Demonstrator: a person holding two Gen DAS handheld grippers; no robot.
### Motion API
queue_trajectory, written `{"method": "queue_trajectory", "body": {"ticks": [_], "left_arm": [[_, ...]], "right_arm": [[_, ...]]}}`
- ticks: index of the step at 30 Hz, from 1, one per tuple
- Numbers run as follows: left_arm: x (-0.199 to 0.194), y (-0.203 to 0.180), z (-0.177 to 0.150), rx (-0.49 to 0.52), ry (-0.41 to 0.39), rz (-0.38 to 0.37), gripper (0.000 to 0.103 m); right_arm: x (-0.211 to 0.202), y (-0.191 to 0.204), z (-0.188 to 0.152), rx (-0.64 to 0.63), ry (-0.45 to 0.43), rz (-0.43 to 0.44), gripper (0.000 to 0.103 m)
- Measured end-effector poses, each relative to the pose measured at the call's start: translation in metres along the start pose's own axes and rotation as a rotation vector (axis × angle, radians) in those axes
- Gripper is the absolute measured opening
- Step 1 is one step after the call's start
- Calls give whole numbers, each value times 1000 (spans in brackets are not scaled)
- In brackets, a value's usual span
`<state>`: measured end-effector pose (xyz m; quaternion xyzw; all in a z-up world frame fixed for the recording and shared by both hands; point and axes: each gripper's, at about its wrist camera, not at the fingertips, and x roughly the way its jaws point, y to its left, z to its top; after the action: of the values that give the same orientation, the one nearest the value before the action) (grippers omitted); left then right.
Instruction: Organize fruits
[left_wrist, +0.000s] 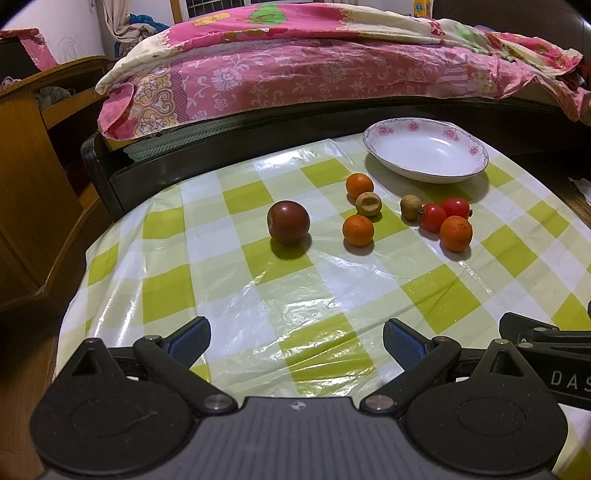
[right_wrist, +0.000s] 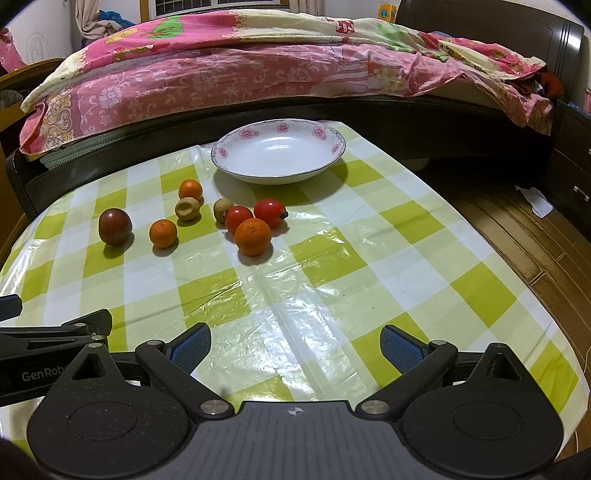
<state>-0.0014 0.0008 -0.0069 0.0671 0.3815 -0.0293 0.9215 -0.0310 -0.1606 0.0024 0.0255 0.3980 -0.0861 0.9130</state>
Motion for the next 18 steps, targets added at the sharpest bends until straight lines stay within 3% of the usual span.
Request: {"method": "queue_trajectory", "body": {"ticks": [18], "left_arm": [[0, -1, 1, 2, 2, 2, 103]], "right_arm": [[-1, 2, -1, 8, 2, 6, 93]]}}
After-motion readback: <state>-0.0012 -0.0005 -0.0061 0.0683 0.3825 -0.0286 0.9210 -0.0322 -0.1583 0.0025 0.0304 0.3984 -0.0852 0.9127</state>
